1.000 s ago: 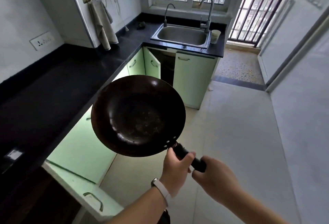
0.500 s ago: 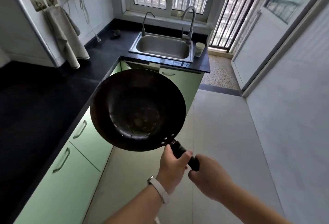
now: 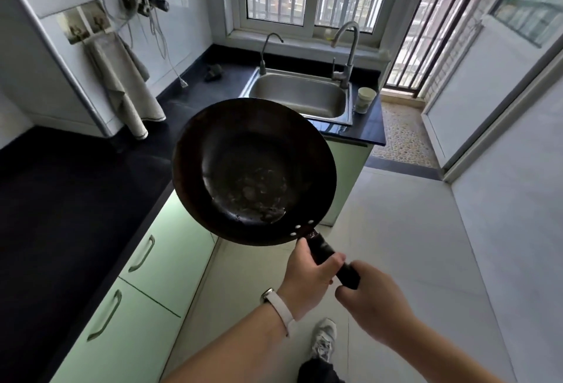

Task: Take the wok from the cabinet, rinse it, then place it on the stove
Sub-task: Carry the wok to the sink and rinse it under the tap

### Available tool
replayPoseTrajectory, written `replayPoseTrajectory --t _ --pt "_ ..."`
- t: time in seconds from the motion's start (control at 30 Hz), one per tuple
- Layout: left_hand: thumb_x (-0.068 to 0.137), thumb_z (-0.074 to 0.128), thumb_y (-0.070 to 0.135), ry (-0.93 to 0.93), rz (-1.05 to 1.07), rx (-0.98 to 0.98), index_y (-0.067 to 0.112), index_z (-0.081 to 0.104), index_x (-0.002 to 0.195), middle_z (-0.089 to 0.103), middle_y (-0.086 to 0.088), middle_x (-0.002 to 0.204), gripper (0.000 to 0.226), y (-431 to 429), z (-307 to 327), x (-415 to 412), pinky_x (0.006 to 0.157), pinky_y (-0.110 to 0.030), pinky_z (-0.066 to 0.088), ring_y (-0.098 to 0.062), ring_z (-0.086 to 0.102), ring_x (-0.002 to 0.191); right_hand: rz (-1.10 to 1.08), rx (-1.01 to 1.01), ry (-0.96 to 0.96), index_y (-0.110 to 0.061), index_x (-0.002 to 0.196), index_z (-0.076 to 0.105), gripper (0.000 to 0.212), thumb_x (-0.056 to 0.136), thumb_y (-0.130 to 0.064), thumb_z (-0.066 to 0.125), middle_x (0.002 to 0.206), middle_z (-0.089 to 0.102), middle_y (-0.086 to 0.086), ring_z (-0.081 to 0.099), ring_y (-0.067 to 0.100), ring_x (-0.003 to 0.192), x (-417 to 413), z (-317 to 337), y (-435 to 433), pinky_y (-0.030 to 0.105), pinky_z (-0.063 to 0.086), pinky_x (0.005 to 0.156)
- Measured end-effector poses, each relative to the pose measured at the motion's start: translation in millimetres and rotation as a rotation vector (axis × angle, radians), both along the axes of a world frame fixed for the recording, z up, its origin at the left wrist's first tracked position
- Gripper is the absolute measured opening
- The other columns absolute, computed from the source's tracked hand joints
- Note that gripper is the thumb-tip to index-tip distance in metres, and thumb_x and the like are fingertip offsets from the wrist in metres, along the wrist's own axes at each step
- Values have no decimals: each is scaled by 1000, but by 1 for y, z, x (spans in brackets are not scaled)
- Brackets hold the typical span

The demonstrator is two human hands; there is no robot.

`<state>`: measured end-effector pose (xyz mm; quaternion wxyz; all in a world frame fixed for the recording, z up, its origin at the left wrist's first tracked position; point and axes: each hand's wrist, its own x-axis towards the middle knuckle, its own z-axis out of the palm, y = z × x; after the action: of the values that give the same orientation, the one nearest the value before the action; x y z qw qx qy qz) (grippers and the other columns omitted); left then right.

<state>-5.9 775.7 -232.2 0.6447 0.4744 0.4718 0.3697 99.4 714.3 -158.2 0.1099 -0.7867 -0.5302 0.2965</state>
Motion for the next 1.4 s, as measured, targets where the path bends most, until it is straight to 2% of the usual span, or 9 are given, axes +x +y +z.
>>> replayPoseTrajectory --t 0.1,0.33,0.5,0.63,0.8,1.0,1.27,1.4 --pt "80 76 20 34 3 12 9 50 94 58 -3 79 32 38 1 19 53 -22 50 -8 59 61 -21 17 52 -22 68 50 15 78 -19 61 60 56 -2 48 14 51 21 -3 36 28 33 47" --pt "79 76 21 122 27 -23 13 50 91 58 1 77 30 127 4 76 51 -21 49 -2 58 56 -28 27 140 -21 64 46 21 78 -17 61 58 51 -4 44 12 47 84 -11 128 23 29 40" --pt "61 73 44 136 27 -27 12 51 93 57 0 78 51 182 15 119 53 -24 49 -6 58 60 0 22 135 -21 70 51 10 76 -23 59 62 56 -4 51 11 53 132 -11 187 28 33 46" --pt "68 74 41 134 -4 -12 12 51 93 59 -3 81 45 221 21 142 55 -24 49 -8 58 61 0 34 143 -20 69 51 13 77 -22 60 59 54 -3 48 14 51 157 -7 224 28 33 45" --pt "85 74 22 123 -30 -15 11 51 95 58 -1 79 27 269 23 160 55 -20 48 -2 58 58 -1 68 167 -17 65 48 18 78 -19 60 54 48 -4 42 13 46 176 -3 271 20 26 39" --pt "88 72 17 113 -80 -48 7 51 98 56 -2 80 26 340 13 169 53 -18 49 -5 56 61 -58 60 142 -18 63 45 21 77 -21 60 54 47 -3 41 14 49 180 -16 337 29 28 46" --pt "82 75 29 65 -180 -73 9 51 98 56 -6 85 35 467 6 174 54 -19 49 -10 55 66 -163 17 52 -21 61 40 28 77 -22 62 55 45 -5 41 12 50 176 -16 456 27 28 46" --pt "87 74 23 62 -222 -68 9 50 96 56 -3 82 29 516 0 173 53 -18 48 -9 55 64 -213 6 36 -21 60 42 24 75 -24 61 55 49 -4 45 12 51 173 -19 501 29 32 48"
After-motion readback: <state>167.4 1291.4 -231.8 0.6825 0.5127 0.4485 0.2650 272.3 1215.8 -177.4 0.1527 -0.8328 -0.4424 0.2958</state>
